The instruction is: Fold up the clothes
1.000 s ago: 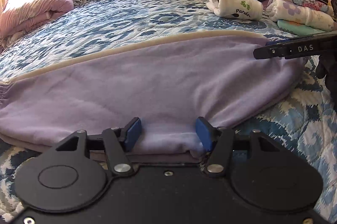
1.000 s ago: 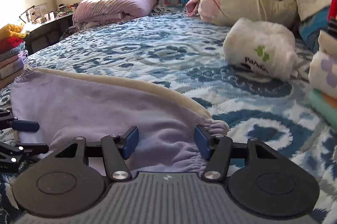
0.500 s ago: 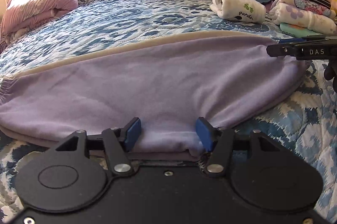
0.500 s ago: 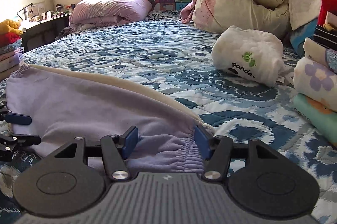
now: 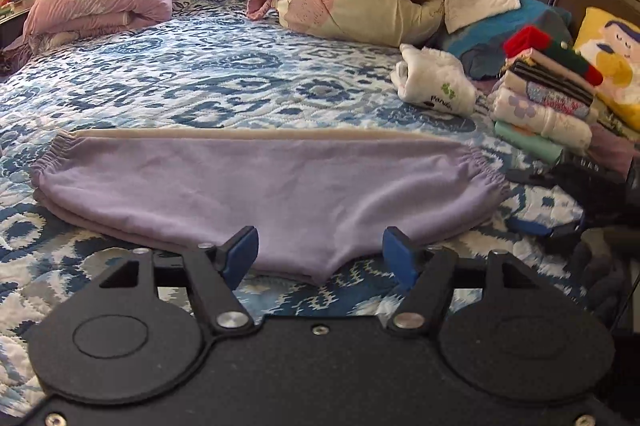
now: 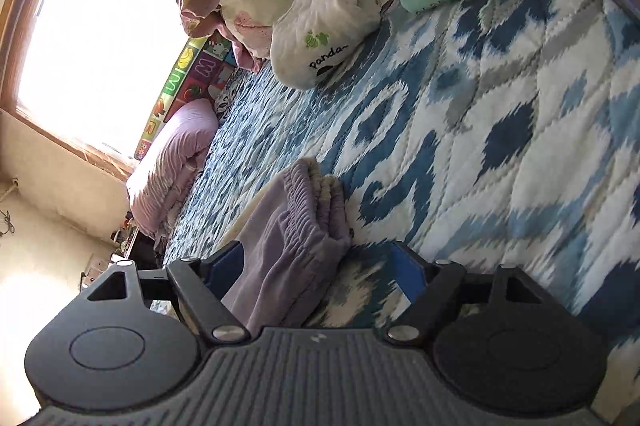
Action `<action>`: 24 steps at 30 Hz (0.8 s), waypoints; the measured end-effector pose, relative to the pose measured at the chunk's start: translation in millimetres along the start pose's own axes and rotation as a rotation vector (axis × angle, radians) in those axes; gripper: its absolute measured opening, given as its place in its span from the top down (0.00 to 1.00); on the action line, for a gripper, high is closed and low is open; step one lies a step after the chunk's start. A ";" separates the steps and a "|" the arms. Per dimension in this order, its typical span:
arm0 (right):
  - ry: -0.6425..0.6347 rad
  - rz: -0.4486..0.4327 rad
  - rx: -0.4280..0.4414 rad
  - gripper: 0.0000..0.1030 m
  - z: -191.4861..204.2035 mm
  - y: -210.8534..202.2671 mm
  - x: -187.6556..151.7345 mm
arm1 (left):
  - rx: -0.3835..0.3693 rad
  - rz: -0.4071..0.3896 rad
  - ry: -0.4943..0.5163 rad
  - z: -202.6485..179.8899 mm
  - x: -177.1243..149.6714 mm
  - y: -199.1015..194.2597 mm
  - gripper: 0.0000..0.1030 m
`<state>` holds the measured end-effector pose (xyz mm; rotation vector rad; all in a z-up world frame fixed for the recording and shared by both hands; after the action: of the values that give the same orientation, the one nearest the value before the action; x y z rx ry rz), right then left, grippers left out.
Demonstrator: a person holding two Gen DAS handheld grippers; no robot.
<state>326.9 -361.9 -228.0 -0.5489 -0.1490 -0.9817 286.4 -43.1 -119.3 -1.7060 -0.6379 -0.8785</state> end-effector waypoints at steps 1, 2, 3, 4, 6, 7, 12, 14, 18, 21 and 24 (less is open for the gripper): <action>0.027 0.014 0.016 0.23 2.9 2.2 -9.3 | -0.017 -0.011 -0.039 -3.4 3.9 -2.3 0.31; 0.043 0.018 0.029 0.23 6.9 5.0 -16.0 | -0.023 -0.019 -0.068 -6.6 5.7 -3.1 0.31; 0.070 0.015 0.048 0.23 10.7 9.5 -19.6 | -0.029 -0.022 -0.088 -10.2 4.9 -1.2 0.31; 0.101 -0.009 0.059 0.23 10.5 12.4 -18.4 | -0.035 -0.024 -0.107 -13.9 3.7 1.3 0.30; 0.155 -0.059 0.080 0.23 9.1 17.0 -14.1 | -0.053 -0.026 -0.149 -19.2 -0.4 8.8 0.30; 0.178 -0.085 0.090 0.23 8.1 18.8 -11.1 | -0.066 -0.027 -0.174 -20.4 -3.5 14.4 0.30; 0.192 -0.178 0.090 0.27 4.9 31.0 -1.1 | -0.125 -0.070 -0.282 -12.4 -22.5 35.8 0.30; 0.159 -0.195 0.064 0.27 9.4 41.0 2.1 | -0.146 -0.096 -0.321 -6.1 -30.6 42.3 0.30; 0.156 -0.223 0.039 0.75 8.6 61.9 8.6 | -0.137 -0.109 -0.363 7.9 -23.8 55.7 0.30; 0.217 -0.242 0.052 0.79 -2.2 61.2 9.3 | -0.152 -0.156 -0.355 14.6 -12.5 57.0 0.30; 0.261 -0.260 0.101 0.79 -5.9 48.2 16.1 | -0.159 -0.149 -0.361 17.3 -14.3 55.3 0.30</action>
<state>374.7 -356.0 -245.2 -0.3091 -0.0367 -1.2826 325.0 -42.7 -164.8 -2.0027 -0.9684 -0.7433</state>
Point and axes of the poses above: each gripper's, at about its wrist camera, not at the fingertips, and y roughly the way its jaws point, z to its left, x to its top, the point moved 10 cm from there along y, roughly the way its jaws point, and after that the axes turned 2 degrees about x, right-handed, at the moved point
